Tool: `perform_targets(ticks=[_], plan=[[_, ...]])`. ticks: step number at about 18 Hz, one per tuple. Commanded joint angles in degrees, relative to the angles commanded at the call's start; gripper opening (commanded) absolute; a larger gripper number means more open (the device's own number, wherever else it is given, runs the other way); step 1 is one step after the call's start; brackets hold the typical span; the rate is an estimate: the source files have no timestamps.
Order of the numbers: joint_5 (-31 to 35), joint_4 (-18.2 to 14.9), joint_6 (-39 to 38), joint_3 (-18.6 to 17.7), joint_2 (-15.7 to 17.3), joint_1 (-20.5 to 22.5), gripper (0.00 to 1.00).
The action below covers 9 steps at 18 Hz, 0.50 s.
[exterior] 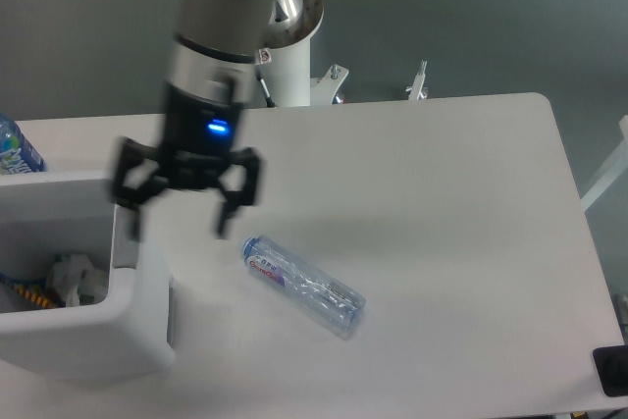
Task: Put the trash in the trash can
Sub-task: 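Move the gripper to the cap end of the plastic bottle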
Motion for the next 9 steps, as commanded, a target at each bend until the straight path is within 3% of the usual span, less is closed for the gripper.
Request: perform_targets(ticks=[6,9], plan=[[9.3,0.0,0.7,-0.3,-5.9,2.8,1.0],[10.6,0.1,0.6,0.1,-8.4,4.5,1.0]])
